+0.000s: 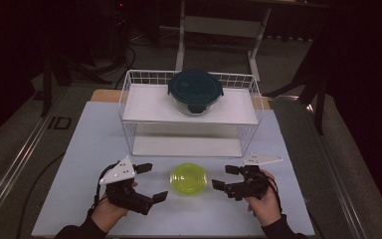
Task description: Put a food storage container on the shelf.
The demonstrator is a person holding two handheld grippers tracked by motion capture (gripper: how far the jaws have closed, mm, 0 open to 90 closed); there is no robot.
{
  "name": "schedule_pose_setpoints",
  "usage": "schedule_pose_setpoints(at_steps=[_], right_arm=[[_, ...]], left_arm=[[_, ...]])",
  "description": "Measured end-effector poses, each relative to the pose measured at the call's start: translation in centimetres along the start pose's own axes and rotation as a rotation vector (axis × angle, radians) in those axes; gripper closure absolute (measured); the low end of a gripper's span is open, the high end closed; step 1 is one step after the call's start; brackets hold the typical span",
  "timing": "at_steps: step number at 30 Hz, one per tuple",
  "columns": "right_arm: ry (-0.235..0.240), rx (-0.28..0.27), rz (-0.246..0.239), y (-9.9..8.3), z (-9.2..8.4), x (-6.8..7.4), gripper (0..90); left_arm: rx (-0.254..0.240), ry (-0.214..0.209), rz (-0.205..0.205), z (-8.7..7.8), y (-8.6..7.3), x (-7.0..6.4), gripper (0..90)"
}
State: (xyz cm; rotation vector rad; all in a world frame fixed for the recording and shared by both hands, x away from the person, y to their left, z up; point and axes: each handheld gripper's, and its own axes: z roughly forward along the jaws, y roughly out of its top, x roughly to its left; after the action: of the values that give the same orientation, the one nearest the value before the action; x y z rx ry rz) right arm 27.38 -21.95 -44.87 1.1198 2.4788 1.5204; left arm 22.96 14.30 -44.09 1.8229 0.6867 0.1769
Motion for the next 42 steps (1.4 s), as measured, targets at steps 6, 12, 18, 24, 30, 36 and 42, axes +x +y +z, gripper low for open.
schedule_pose_setpoints(at_steps=[6,12,18,24,30,36,42], right_arm=[[-0.022,-0.004,0.019,0.4,0.4,-0.2,15.0],[-0.009,0.014,0.107,0.5,1.3,-0.6,14.1],[-0.009,0.06,0.21,0.3,3.0,-1.0,16.6],[-0.021,0.101,0.283,0.2,4.1,-1.5,24.8],[-0.029,0.144,0.349,0.0,5.2,-2.1,32.9],[-0.024,0.175,0.393,-0.3,5.8,-2.4,42.9],[-0.025,0.194,0.422,-0.5,6.0,-2.6,53.5]], left_arm=[[0.038,-0.026,-0.086,0.9,0.6,1.2,0.1],[0.083,-0.034,-0.178,1.9,0.5,2.7,0.1],[0.164,-0.036,-0.35,3.9,-0.2,4.1,0.3],[0.208,-0.033,-0.408,5.2,-0.7,4.4,4.0],[0.245,-0.014,-0.487,6.1,-1.3,4.7,14.2],[0.273,-0.01,-0.621,6.9,-2.4,5.5,30.8],[0.28,-0.028,-0.666,7.3,-2.5,5.5,43.4]])
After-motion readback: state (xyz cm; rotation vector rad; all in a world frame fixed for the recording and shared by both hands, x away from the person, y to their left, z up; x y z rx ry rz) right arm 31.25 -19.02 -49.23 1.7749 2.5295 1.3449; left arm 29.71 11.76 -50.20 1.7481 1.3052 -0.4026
